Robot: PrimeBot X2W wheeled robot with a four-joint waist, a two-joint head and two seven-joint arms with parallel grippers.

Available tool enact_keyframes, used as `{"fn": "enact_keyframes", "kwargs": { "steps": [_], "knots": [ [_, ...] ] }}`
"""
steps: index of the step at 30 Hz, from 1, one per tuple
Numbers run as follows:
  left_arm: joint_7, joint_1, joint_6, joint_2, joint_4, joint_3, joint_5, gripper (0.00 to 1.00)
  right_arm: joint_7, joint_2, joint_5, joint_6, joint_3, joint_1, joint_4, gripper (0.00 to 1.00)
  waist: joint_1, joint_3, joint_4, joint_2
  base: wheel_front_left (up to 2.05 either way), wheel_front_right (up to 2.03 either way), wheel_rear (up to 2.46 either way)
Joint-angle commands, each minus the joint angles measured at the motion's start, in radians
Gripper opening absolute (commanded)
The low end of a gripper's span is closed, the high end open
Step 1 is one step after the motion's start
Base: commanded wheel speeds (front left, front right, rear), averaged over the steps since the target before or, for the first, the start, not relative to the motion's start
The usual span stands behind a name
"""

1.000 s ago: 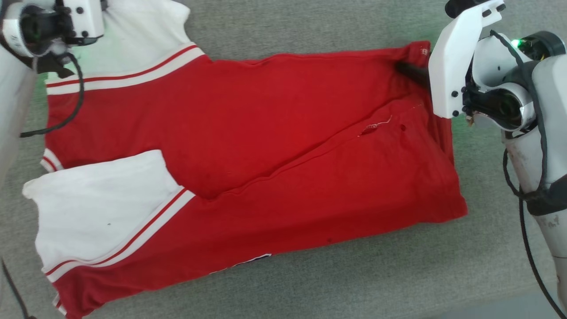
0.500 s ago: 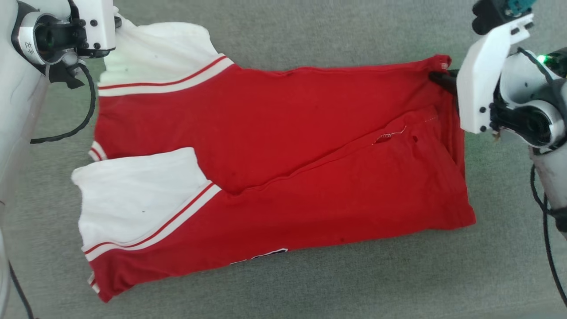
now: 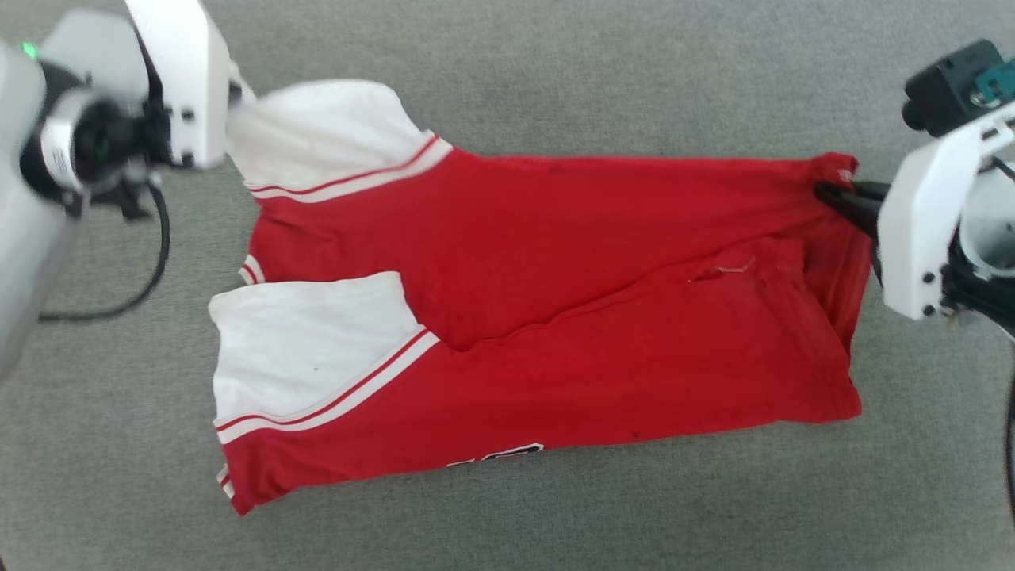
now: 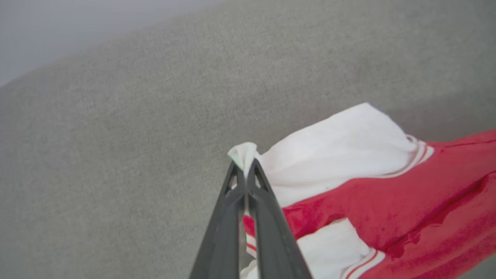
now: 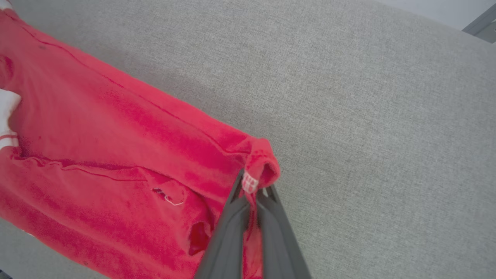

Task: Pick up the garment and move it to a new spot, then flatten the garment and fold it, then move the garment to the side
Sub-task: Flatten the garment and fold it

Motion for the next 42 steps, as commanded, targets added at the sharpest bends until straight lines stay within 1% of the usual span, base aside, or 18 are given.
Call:
{"fn": "enact_keyframes", "kwargs": {
  "steps": [1,8,11,14,16,18,19,20,22,23,24,25,26,28,31,36,37,42],
  "knots": [
    [0.014,0.035,0.021,0.021,-0.046,0.001,-0.014,0.00,0.011,-0.007,-0.002,0.000,-0.012,0.024,-0.022,0.00,0.0000,-0.012,0.010,0.0000,0.00,0.00,0.00],
    [0.082,0.230,0.179,0.171,-0.423,0.000,-0.052,0.00,0.089,-0.024,0.008,0.000,-0.082,0.153,-0.147,0.00,0.0000,-0.033,0.024,0.0000,0.00,0.00,0.00],
    [0.088,0.317,0.240,0.227,-0.564,-0.002,-0.071,0.00,0.121,-0.016,0.014,0.000,-0.115,0.212,-0.180,0.00,0.0000,-0.035,0.028,0.0000,0.00,0.00,0.00],
    [0.087,0.398,0.296,0.270,-0.665,-0.011,-0.085,0.00,0.140,-0.001,0.013,0.000,-0.148,0.265,-0.195,0.00,0.0000,-0.033,0.033,0.0000,0.00,0.00,0.00],
    [0.080,0.447,0.324,0.283,-0.700,-0.017,-0.091,0.00,0.145,0.014,0.006,0.000,-0.157,0.296,-0.191,0.00,0.0000,-0.031,0.036,0.0000,0.00,0.00,0.00],
    [0.069,0.490,0.341,0.287,-0.706,-0.024,-0.105,0.00,0.142,0.032,0.005,0.000,-0.156,0.314,-0.177,0.00,0.0000,-0.030,0.037,0.0000,0.00,0.00,0.00],
    [0.061,0.509,0.344,0.283,-0.699,-0.027,-0.113,0.00,0.137,0.042,0.000,0.000,-0.153,0.319,-0.166,0.00,0.0000,-0.029,0.038,0.0000,0.00,0.00,0.00],
    [0.031,0.536,0.338,0.262,-0.669,-0.024,-0.128,0.00,0.118,0.068,-0.003,0.000,-0.146,0.318,-0.131,0.00,0.0000,-0.028,0.039,0.0000,0.00,0.00,0.00],
    [0.012,0.559,0.326,0.244,-0.621,-0.030,-0.141,0.00,0.099,0.083,-0.013,0.000,-0.128,0.307,-0.087,0.02,0.0000,-0.032,0.040,0.0000,0.00,0.00,0.00],
    [-0.008,0.561,0.314,0.231,-0.601,-0.026,-0.141,0.47,0.085,0.094,-0.013,0.000,-0.121,0.297,-0.068,0.26,0.0000,-0.034,0.040,0.0000,0.00,0.00,0.00],
    [-0.027,0.565,0.309,0.218,-0.572,-0.017,-0.147,0.87,0.072,0.097,-0.018,0.000,-0.114,0.289,-0.046,0.43,0.0000,-0.037,0.041,0.0000,0.00,0.00,0.00],
    [-0.044,0.569,0.299,0.210,-0.550,-0.018,-0.140,0.98,0.062,0.097,-0.022,0.000,-0.102,0.285,-0.029,0.60,0.0000,-0.042,0.041,0.0000,0.00,0.00,0.00],
    [-0.065,0.571,0.288,0.202,-0.532,-0.015,-0.134,1.00,0.044,0.104,-0.018,0.000,-0.094,0.281,-0.018,1.00,0.0000,-0.046,0.042,0.0000,0.00,0.00,0.00],
    [-0.110,0.580,0.273,0.186,-0.504,0.001,-0.138,1.00,0.019,0.112,-0.005,0.000,-0.088,0.274,-0.002,1.00,0.0000,-0.054,0.042,0.0000,0.00,0.00,0.00],
    [-0.189,0.593,0.241,0.173,-0.490,0.029,-0.142,1.00,-0.008,0.100,0.012,0.000,-0.092,0.280,-0.008,1.00,0.0000,-0.068,0.043,0.0000,0.00,0.00,0.00],
    [-0.351,0.633,0.188,0.175,-0.497,0.075,-0.115,1.00,-0.039,0.084,0.023,0.000,-0.151,0.314,-0.042,1.00,0.0000,-0.091,0.044,0.0000,0.00,0.00,0.00],
    [-0.351,0.633,0.188,0.175,-0.497,0.075,-0.115,1.00,-0.039,0.084,0.023,0.000,-0.151,0.314,-0.042,1.00,0.0000,-0.091,0.044,0.0000,0.00,0.00,0.00],
    [-0.525,0.684,0.154,0.180,-0.513,0.115,-0.071,1.00,-0.036,0.074,0.025,0.000,-0.221,0.366,-0.058,1.00,0.0000,-0.102,0.045,0.0000,0.00,0.00,0.00]
  ]
}}
